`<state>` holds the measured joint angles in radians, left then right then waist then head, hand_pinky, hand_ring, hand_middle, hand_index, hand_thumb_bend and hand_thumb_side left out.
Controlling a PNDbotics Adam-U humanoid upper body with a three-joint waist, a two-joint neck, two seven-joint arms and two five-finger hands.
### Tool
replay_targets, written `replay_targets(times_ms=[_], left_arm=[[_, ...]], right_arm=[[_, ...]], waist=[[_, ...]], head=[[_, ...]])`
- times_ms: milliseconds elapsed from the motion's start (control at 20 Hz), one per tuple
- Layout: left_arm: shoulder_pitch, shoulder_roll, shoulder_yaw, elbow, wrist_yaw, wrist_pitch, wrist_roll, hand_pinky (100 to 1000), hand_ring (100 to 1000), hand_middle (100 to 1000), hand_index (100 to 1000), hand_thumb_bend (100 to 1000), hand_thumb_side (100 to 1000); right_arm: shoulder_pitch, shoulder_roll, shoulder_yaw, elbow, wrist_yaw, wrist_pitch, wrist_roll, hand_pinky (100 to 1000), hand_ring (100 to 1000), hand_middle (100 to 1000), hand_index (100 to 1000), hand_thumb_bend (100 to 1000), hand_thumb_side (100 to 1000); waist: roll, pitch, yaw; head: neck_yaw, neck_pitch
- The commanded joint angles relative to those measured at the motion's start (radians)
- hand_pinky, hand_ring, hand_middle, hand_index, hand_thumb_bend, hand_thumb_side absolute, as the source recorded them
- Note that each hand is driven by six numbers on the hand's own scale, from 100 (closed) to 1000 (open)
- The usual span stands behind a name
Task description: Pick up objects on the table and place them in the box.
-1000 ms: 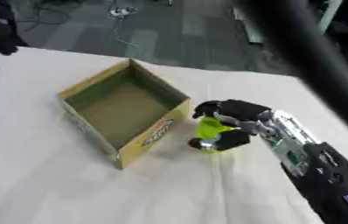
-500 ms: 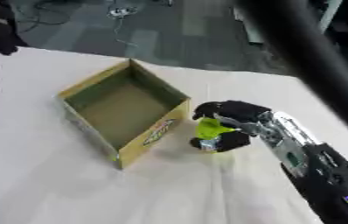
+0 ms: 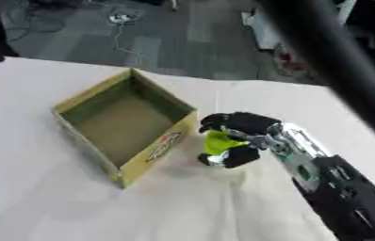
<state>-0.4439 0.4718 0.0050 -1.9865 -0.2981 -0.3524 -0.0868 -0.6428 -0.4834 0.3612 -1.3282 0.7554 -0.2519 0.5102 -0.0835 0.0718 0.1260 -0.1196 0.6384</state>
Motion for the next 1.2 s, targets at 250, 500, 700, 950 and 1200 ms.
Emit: replay_targets(times_ms=[250,500,700,950,1200], left_arm=[[-0.027,0.001,0.001,-0.014,0.005,-0.004,-0.006,444,536,724,739,100,718],[-0.028,0.001,0.002,-0.014,0.003,-0.005,-0.005,444,536,724,739,100,718],[-0.026,0.002,0.003,-0.014,0.002,-0.006,-0.005,444,536,724,738,100,718],[-0.02,0.006,0.004,-0.014,-0.001,-0.007,-0.005,444,537,724,738,100,718],[-0.011,0.012,0.005,-0.014,-0.004,-0.007,-0.003,445,537,724,738,100,718]], right_arm=[[-0.001,-0.001,-0.025,0.042,-0.03,-0.035,-0.133,808,886,958,934,362,868],[0.007,-0.002,-0.034,0.075,-0.038,-0.043,-0.185,800,886,964,940,332,864],[0.015,-0.006,-0.044,0.098,-0.065,-0.051,-0.189,792,885,970,945,325,874],[0.025,-0.02,-0.053,0.103,-0.096,-0.073,-0.176,809,897,974,947,331,871],[0.04,-0.038,-0.048,0.074,-0.087,-0.08,-0.152,816,903,977,951,341,825]], waist=[[0.004,0.007,0.008],[0.007,0.012,0.009],[0.009,0.015,0.007],[0.012,0.014,0.003],[0.014,0.01,-0.003]], head=[[-0.032,-0.029],[-0.035,-0.027],[-0.039,-0.027],[-0.041,-0.025],[-0.038,-0.016]])
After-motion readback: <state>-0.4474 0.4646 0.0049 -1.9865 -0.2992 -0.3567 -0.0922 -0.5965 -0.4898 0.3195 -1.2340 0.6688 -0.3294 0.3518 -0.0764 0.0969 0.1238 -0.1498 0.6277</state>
